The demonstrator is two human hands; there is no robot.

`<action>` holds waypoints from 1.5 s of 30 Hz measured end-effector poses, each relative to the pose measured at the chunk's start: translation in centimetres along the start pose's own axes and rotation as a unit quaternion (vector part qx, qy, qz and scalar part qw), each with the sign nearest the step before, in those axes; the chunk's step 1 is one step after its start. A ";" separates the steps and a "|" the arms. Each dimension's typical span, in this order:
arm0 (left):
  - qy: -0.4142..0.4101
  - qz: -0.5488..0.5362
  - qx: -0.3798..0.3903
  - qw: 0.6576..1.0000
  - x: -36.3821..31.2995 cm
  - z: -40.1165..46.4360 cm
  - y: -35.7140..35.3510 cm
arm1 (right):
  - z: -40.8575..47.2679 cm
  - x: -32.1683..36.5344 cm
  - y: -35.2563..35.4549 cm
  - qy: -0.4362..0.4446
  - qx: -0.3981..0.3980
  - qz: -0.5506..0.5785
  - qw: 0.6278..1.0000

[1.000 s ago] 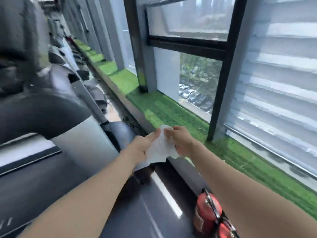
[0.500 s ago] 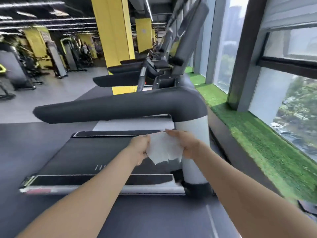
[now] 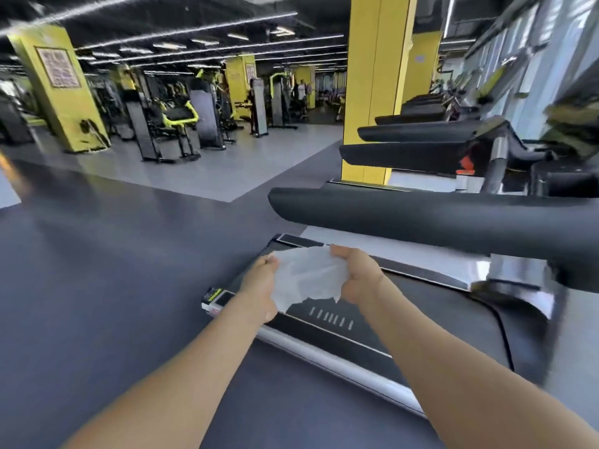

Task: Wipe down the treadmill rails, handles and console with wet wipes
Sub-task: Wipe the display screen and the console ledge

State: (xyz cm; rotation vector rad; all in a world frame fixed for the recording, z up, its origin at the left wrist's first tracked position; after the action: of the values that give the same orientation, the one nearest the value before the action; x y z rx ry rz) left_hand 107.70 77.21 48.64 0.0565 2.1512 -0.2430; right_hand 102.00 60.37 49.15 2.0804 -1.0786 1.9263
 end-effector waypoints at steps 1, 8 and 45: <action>-0.002 -0.015 -0.008 1.000 -0.9 1.3 1.2 | 1.4 -0.6 -1.5 -0.002 -0.005 -0.002 1.000; 0.016 -0.051 -0.017 0.998 -9.5 10.9 7.9 | 10.8 -3.1 -14.3 -0.072 0.179 -0.132 0.972; -0.053 0.283 0.139 0.947 -43.6 61.2 -0.1 | 60.7 -2.7 -35.5 0.080 -0.053 -0.151 0.984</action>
State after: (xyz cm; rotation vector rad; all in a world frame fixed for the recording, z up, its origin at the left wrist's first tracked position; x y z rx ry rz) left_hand 182.10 67.46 51.61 0.7937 1.8887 -0.2027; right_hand 172.17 56.02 48.51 1.8697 -0.7636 1.8088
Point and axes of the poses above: each hand's wrist, its own z-axis towards the middle knuckle, its own y-axis out of the back of the hand, x = y × z, the point moved 8 cm from there along z, towards the middle knuckle, and after that the axes turned 15 degrees about y, right-handed, at the moved point
